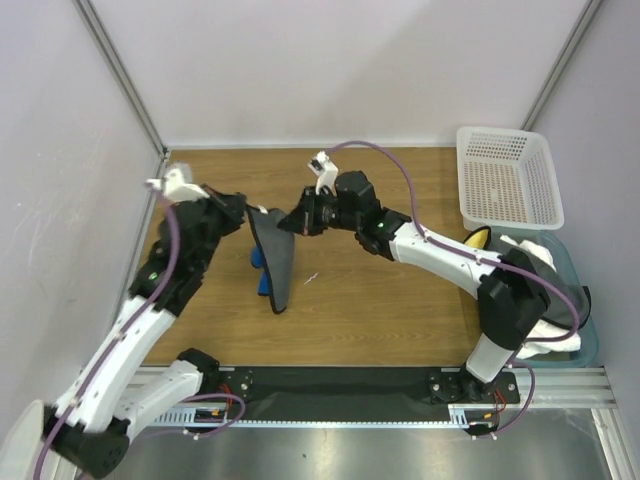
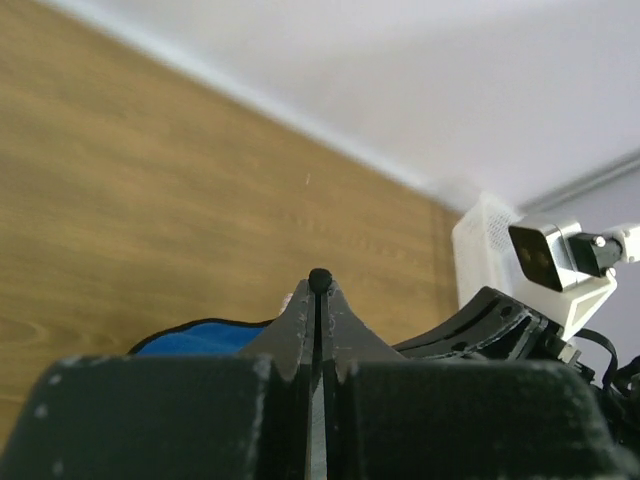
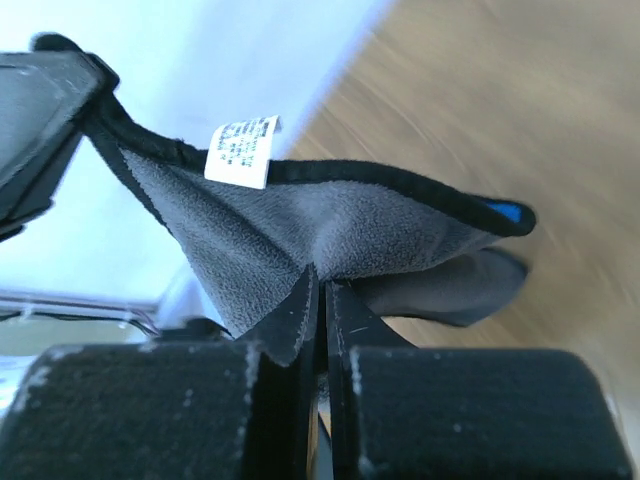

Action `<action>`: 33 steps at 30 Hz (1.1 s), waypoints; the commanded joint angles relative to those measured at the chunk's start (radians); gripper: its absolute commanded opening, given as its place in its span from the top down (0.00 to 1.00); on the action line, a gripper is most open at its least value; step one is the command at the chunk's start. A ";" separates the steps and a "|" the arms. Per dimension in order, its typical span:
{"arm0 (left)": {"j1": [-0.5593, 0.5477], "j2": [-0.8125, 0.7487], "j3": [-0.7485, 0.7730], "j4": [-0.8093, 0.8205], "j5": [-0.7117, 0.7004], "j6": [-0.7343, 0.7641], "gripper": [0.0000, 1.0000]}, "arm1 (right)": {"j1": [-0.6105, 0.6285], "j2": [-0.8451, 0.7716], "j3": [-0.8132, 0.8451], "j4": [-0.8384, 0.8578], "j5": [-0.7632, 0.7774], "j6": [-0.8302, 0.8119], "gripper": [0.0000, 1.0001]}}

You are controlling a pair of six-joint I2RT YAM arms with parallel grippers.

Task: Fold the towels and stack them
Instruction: Move the towel to the center of the board

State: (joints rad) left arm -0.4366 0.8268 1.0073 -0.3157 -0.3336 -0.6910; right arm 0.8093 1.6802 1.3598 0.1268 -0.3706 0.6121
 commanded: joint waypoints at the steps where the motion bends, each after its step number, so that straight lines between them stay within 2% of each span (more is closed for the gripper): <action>1: 0.001 0.109 -0.102 0.160 0.097 -0.074 1.00 | -0.039 0.036 -0.103 -0.062 0.022 0.037 1.00; 4: -0.050 0.207 -0.130 0.242 0.103 -0.090 1.00 | -0.056 0.027 -0.183 -0.121 0.056 0.028 0.99; 7: -0.099 0.270 -0.134 0.313 0.119 -0.108 1.00 | -0.078 -0.014 -0.241 -0.213 0.084 -0.005 0.79; 8: -0.119 0.309 -0.130 0.346 0.120 -0.110 1.00 | -0.091 -0.037 -0.272 -0.226 0.093 -0.017 0.62; 10: -0.139 0.343 -0.112 0.382 0.120 -0.117 1.00 | -0.101 -0.120 -0.294 -0.279 0.158 -0.051 0.50; 11: -0.155 0.383 -0.105 0.389 0.123 -0.120 1.00 | -0.107 -0.149 -0.303 -0.324 0.189 -0.061 0.39; 13: -0.178 0.423 -0.081 0.409 0.123 -0.139 1.00 | -0.119 -0.242 -0.318 -0.375 0.292 -0.090 0.30; 14: -0.186 0.458 -0.069 0.414 0.122 -0.143 1.00 | -0.124 -0.272 -0.321 -0.435 0.326 -0.095 0.21; 18: -0.237 0.558 -0.001 0.434 0.099 -0.154 1.00 | -0.203 -0.443 -0.366 -0.542 0.458 -0.103 0.16; 23: -0.338 0.695 0.091 0.452 0.074 -0.182 1.00 | -0.315 -0.666 -0.462 -0.625 0.492 -0.065 0.15; 27: -0.415 0.834 0.255 0.414 0.068 -0.205 1.00 | -0.380 -0.795 -0.522 -0.668 0.527 -0.046 0.15; 30: -0.456 0.955 0.386 0.359 0.062 -0.202 1.00 | -0.412 -0.841 -0.531 -0.708 0.533 -0.057 0.14; 33: -0.464 1.061 0.496 0.323 0.064 -0.176 0.93 | -0.427 -0.846 -0.530 -0.739 0.530 -0.060 0.14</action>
State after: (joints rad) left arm -0.8967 1.8374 1.3956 0.0402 -0.2512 -0.8715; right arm 0.3931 0.8482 0.8265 -0.5709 0.1356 0.5507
